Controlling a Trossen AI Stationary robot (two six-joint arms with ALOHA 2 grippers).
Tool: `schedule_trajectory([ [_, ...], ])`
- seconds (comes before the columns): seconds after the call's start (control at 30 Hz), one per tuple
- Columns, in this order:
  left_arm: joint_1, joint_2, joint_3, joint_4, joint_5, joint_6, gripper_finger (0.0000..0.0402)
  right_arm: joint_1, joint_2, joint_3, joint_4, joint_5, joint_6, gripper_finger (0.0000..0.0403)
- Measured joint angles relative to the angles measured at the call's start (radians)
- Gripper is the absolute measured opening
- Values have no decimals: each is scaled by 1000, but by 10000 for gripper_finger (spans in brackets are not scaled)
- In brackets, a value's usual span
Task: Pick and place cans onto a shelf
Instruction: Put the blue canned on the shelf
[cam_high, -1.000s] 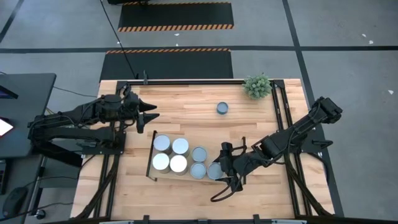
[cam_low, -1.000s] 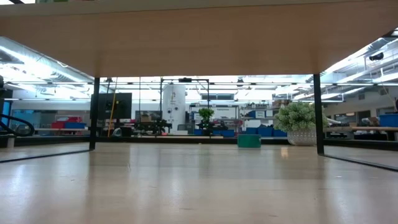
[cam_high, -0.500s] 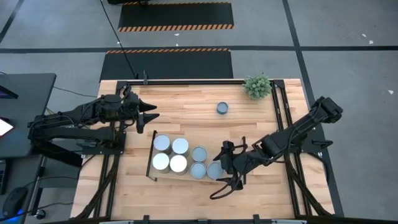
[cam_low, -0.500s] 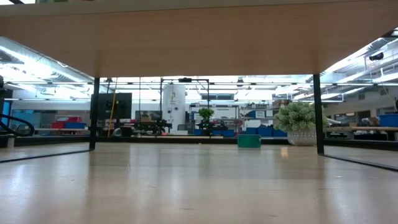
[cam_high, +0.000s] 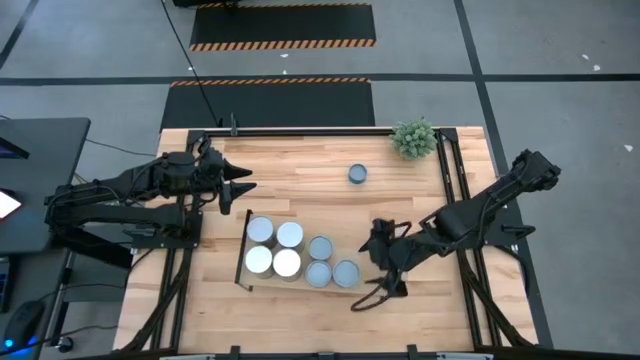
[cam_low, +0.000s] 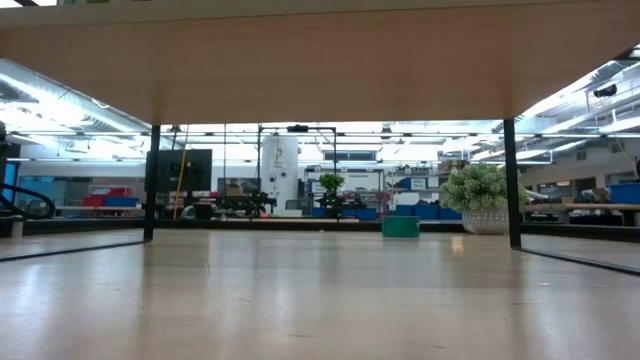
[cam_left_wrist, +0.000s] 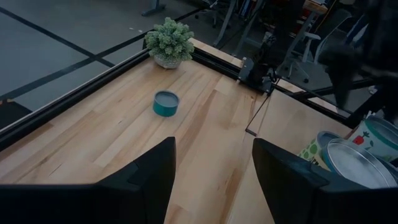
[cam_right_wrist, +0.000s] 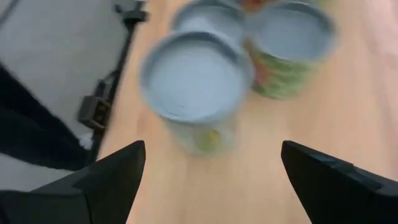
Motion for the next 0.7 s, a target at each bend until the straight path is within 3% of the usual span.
schedule_trajectory([
  [0.2, 0, 0, 0, 0, 0, 2, 220, -142, -102, 0, -130, 61, 31, 365],
  [0.5, 0, 0, 0, 0, -9, 27, 220, -515, -84, -7, -208, -109, -161, 353],
  [0.7, 0, 0, 0, 0, -36, 24, 220, -744, -9, -55, -147, -239, -328, 374],
])
